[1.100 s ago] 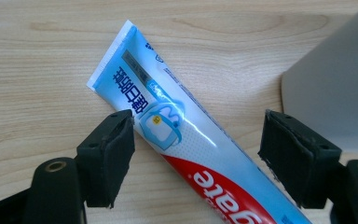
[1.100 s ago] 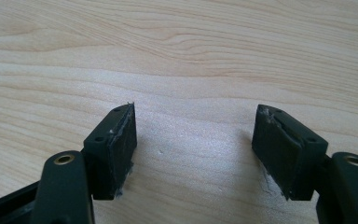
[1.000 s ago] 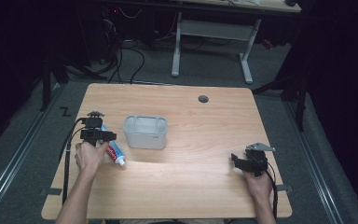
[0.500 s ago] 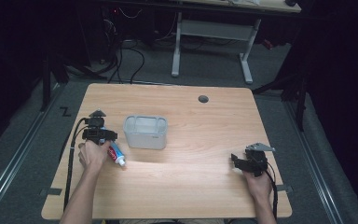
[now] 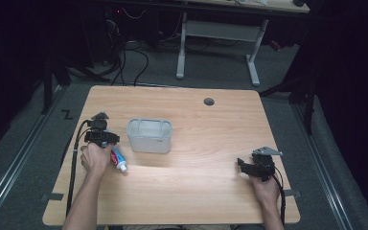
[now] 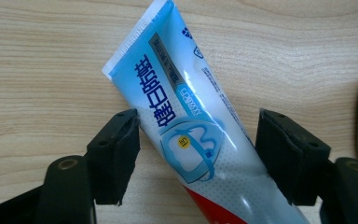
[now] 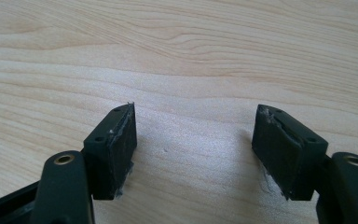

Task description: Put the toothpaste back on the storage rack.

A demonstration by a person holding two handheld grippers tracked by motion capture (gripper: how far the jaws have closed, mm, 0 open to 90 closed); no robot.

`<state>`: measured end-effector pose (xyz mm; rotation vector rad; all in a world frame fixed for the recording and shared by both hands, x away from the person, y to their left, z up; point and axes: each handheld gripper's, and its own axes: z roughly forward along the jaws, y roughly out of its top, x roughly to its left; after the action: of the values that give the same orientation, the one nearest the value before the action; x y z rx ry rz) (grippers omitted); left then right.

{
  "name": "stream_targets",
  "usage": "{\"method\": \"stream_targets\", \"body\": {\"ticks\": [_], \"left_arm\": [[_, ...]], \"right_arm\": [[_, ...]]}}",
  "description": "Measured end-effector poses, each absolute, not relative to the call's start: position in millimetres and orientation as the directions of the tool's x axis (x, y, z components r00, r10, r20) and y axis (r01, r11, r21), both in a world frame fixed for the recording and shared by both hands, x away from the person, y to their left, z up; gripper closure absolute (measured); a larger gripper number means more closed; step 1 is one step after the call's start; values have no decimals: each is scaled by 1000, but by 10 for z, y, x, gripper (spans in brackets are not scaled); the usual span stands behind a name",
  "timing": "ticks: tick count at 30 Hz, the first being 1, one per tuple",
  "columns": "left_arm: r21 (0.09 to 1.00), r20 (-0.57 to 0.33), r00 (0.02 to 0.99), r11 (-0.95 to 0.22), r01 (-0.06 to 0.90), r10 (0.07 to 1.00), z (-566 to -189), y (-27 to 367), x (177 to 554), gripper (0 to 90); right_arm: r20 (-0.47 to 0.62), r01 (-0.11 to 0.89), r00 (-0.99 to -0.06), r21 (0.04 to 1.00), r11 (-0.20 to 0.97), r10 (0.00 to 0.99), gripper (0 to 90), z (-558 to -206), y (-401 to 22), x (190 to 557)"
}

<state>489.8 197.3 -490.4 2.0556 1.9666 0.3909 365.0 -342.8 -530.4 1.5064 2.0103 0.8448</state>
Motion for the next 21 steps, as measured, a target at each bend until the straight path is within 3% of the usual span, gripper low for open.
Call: {"method": "stream_targets", "body": {"ticks": [12, 15, 21], "left_arm": [[343, 24, 48, -53, 938, 999, -4902, 2020, 4898, 389], [303, 13, 57, -58, 951, 998, -4984, 2038, 4917, 473], [300, 21, 72, -75, 951, 997, -4972, 2043, 4922, 507]], "right_arm": [[-17, 660, -276, 723, 203, 961, 308, -5305, -3427, 3649], [-17, 659, -277, 724, 203, 961, 308, -5305, -3427, 3649], [-19, 659, -279, 723, 206, 960, 308, -5305, -3427, 3648]]}}
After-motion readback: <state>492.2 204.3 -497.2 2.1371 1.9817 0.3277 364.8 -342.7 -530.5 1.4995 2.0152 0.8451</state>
